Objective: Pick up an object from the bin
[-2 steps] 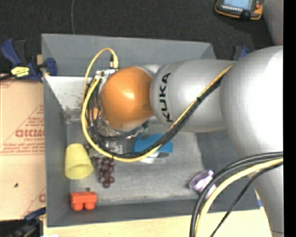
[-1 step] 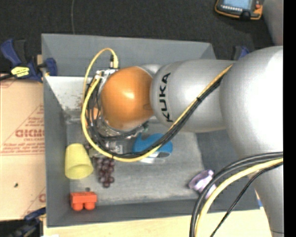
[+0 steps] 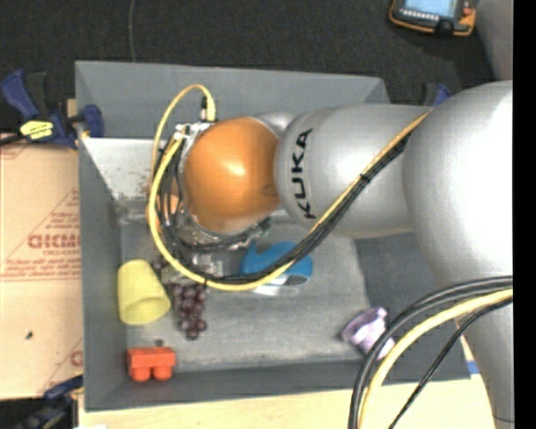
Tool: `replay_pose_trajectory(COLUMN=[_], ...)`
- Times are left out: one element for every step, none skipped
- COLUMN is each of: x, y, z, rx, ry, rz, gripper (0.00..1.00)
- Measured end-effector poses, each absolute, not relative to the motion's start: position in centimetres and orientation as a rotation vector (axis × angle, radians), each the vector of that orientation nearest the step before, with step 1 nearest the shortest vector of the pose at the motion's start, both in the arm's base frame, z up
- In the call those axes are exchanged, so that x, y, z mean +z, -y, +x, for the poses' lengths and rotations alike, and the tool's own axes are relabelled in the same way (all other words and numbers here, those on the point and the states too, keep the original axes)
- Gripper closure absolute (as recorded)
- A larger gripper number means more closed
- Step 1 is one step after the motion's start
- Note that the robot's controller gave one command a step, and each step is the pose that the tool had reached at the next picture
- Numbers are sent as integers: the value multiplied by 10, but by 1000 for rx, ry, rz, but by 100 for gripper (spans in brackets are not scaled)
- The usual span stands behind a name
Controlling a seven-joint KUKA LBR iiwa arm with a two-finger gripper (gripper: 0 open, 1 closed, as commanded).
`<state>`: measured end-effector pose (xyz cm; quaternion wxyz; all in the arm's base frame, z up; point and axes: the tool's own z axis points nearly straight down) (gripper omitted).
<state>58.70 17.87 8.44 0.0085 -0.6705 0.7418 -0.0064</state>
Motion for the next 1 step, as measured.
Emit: replay_pose_trajectory(x=[116], y=[-179], z=[585], rx=[-15], ry=[-2323], rz=[-2097], gripper=[100])
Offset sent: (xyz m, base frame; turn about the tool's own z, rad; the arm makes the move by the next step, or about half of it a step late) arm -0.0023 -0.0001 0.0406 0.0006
